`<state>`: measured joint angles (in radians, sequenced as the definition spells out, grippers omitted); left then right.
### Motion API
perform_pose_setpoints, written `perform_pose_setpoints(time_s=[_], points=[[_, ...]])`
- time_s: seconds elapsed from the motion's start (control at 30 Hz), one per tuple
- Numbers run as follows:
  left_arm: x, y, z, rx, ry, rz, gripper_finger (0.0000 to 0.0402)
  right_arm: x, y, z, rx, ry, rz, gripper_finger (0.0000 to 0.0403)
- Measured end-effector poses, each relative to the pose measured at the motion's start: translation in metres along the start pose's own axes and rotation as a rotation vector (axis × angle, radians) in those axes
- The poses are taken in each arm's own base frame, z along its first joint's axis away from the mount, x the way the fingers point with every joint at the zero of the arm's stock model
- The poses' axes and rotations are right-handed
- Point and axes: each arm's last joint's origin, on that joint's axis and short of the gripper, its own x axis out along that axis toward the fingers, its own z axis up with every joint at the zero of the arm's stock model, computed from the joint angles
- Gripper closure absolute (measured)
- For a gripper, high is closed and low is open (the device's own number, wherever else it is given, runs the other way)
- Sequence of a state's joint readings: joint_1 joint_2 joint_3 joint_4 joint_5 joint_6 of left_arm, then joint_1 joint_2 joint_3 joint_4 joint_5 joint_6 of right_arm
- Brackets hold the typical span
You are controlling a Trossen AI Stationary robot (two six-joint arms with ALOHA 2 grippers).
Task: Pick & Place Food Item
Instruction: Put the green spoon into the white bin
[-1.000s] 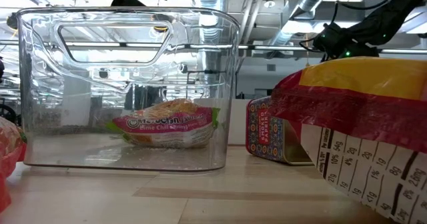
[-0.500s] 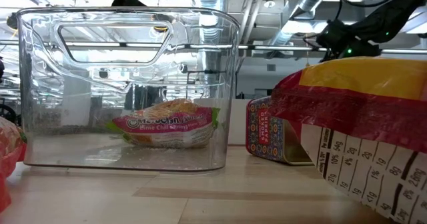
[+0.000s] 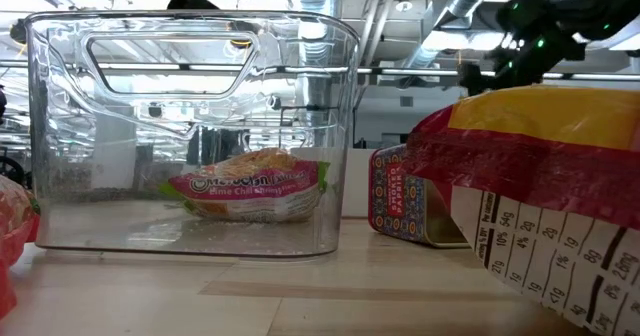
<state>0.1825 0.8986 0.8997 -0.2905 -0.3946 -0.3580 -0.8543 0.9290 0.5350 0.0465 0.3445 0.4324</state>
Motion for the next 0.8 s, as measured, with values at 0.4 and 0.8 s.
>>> perform_pose_setpoints(time_s=[0.4, 0.8], points=[[0.0, -0.003, 0.001, 0.092, 0.003, -0.087, 0.0101, -0.042, 0.023, 0.025, 0.044, 0.001, 0.771, 0.0147], [-0.002, -0.012, 0.006, 0.178, -0.039, -0.236, 0.0101, -0.103, 0.039, 0.039, 0.291, 0.039, 1.192, 0.0147]])
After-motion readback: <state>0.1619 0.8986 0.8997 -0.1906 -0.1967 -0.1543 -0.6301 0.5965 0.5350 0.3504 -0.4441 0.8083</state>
